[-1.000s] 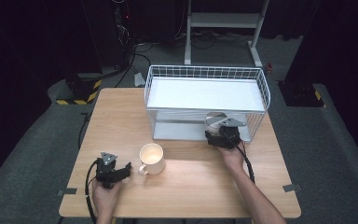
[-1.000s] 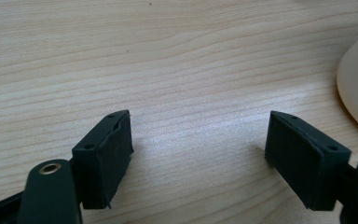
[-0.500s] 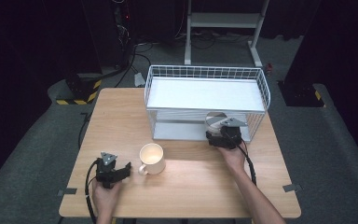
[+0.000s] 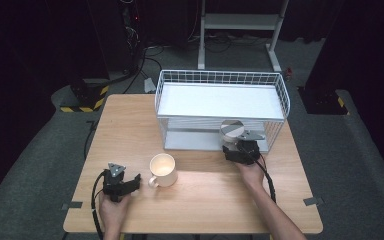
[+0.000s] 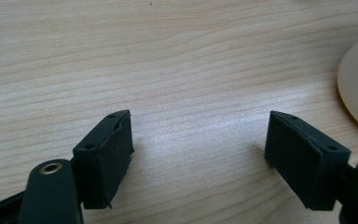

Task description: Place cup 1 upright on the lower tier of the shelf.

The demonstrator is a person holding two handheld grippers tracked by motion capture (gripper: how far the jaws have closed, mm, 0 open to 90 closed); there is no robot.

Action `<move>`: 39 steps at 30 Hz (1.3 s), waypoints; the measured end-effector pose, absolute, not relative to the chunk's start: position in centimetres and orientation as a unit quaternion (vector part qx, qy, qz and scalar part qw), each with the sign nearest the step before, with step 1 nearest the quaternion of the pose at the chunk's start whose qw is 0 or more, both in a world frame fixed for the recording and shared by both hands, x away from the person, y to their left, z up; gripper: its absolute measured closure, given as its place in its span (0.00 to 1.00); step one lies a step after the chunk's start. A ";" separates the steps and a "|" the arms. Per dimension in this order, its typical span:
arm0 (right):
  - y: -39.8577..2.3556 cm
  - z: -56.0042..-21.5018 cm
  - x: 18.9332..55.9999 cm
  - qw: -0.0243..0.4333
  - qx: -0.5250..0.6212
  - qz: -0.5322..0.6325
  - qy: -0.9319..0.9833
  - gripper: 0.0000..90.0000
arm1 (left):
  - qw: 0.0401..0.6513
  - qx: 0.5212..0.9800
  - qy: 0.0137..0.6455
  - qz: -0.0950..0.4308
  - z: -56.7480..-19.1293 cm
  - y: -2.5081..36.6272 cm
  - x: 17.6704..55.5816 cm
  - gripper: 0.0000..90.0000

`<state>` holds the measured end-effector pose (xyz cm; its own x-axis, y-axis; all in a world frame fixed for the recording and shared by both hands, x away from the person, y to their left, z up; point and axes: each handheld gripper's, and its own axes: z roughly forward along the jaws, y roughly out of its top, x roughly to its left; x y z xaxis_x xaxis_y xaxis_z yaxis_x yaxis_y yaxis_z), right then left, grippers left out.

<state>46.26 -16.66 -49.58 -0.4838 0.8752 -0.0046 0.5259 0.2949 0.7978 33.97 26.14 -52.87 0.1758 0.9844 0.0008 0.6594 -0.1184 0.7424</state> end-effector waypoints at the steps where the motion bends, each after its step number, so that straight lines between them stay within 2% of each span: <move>1: -16.6 -49.6 46.2 0.226 0.459 0.382 0.769 0.25 | 0.311 0.701 0.586 0.261 -52.9 26.1 34.0 0.26; 29: -16.3 -50.3 48.8 0.220 0.496 0.372 0.753 0.46 | 0.311 0.701 0.586 0.261 -52.9 26.1 34.0 0.26; 39: -15.8 -50.3 49.7 0.240 0.499 0.360 0.751 0.52 | 0.312 0.701 0.586 0.261 -52.9 26.2 34.0 0.26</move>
<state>49.70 -15.78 -50.29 -0.3863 0.9224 0.0002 0.5770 0.2414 0.7802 33.97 26.15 -52.87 0.1768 0.9842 -0.0001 0.6594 -0.1184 0.7424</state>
